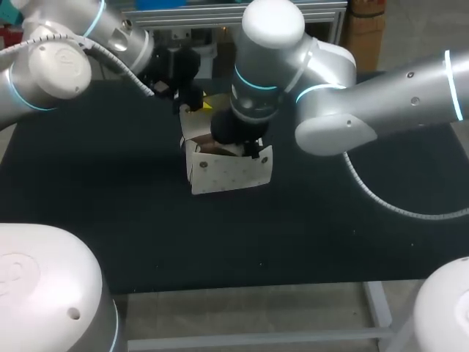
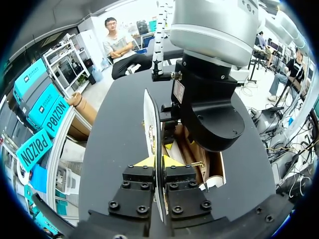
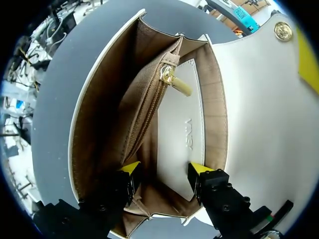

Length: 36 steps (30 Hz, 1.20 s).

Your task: Pick up the bag, open it, inspect its contents, close it, and place it on the opposite side

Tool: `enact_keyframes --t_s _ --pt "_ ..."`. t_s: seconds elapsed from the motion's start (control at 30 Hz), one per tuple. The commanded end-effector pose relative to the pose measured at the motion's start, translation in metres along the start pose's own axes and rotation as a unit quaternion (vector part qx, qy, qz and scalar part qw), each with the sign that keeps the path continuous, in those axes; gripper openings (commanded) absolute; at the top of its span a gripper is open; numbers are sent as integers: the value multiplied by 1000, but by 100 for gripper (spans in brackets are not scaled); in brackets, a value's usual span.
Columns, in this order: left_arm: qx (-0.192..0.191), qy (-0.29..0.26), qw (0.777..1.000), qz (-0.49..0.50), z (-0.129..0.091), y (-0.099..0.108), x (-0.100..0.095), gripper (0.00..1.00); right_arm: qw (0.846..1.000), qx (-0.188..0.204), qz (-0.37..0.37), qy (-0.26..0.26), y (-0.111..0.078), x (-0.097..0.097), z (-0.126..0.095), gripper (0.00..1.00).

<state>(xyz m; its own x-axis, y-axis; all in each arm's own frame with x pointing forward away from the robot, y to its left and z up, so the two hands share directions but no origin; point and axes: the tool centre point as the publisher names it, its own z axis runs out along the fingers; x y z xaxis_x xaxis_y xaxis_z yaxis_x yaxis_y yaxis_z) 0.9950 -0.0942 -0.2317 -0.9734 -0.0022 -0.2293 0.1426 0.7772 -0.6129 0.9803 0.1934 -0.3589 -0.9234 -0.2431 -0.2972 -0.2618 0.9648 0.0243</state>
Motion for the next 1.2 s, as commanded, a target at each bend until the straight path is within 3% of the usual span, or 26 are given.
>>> enact_keyframes --t_s 0.03,0.4,0.43,0.5,0.8,1.2 --pt "1 1 1000 0 1 0 -1 0 1000 1 -1 0 -1 1 11 100" --pt "1 3 1000 0 2 0 -1 0 1000 2 0 -4 0 0 10 100" --pt "1 4 1000 0 2 1 -1 0 1000 1 3 -8 0 0 8 73" --pt "2 5 1000 0 2 1 -1 0 1000 -4 7 -23 -1 -1 4 0" --pt "2 7 1000 0 3 2 -2 0 990 -15 44 -131 -10 -14 -41 0" --pt "0 6 1000 -2 2 -5 -2 0 958 -25 65 -279 -17 -17 -113 0"
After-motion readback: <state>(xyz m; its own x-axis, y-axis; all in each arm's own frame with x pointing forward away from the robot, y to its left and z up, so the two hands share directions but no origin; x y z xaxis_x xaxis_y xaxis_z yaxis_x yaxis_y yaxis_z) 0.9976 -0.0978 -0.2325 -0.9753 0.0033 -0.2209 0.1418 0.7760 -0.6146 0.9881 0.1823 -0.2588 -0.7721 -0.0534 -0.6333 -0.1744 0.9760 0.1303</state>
